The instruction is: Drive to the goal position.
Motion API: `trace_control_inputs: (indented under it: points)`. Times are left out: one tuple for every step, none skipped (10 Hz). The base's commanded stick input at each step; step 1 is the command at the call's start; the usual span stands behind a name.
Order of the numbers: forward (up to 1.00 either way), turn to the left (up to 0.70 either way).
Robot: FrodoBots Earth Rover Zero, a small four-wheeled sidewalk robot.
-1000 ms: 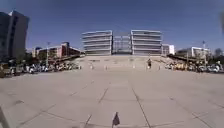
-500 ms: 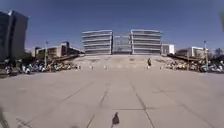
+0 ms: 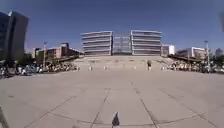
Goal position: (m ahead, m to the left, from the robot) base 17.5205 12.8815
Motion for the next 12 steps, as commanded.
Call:
trace_control_inputs:
  points:
    - [0.70, 0.00]
    - [0.70, 0.00]
    - [0.70, 0.00]
    - [0.70, 0.00]
    - [0.70, 0.03]
    - [0.70, 0.11]
    - [0.70, 0.13]
    - [0.70, 0.13]
    - [0.70, 0.10]
    - [0.70, 0.03]
    - [0.70, 0.00]
    - [0.70, 0.00]
